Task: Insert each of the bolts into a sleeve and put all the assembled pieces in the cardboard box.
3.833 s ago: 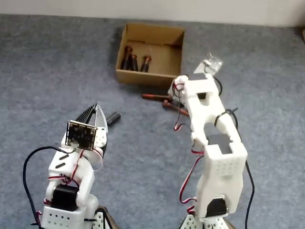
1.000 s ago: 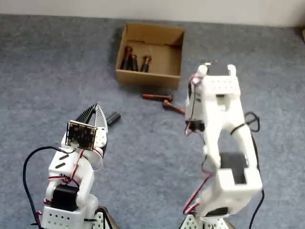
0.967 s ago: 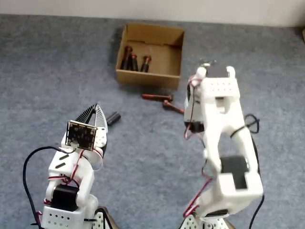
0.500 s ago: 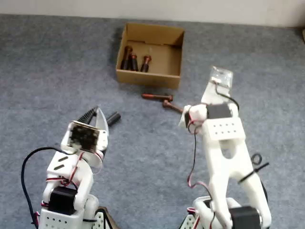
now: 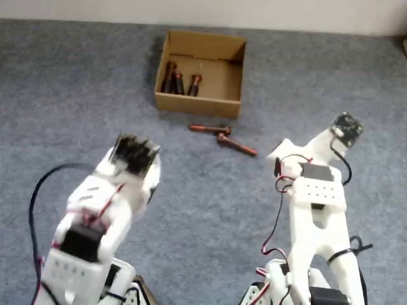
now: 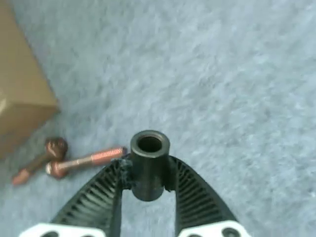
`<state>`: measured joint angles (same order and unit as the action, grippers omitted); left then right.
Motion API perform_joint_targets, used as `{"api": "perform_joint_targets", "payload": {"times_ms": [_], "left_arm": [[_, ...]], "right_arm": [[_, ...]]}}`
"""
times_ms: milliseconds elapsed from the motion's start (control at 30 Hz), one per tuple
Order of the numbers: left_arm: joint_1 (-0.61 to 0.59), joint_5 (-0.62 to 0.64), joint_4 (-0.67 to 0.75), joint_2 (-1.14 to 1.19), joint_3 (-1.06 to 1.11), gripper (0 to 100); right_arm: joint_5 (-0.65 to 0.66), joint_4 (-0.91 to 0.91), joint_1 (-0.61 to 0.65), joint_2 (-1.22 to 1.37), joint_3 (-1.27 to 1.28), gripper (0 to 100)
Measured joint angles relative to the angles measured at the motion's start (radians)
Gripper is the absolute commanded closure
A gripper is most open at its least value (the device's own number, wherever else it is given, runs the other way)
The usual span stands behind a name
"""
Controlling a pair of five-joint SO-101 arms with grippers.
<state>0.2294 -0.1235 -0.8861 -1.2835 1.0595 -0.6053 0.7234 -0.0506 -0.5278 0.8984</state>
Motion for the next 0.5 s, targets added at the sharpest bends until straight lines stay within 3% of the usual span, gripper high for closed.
{"api": "perform_joint_targets", "payload": {"times_ms": [233, 500], "left_arm": [[0.095, 0.000, -0.055, 0.545, -0.358, 96], [0.176, 0.144, -0.281, 1.115, -0.868, 81]], "right_arm": [[-0.012, -0.054, -0.118, 0.000, 0.008, 99.5], [-0.012, -0.060, -0.133, 0.000, 0.008, 99.5]]}}
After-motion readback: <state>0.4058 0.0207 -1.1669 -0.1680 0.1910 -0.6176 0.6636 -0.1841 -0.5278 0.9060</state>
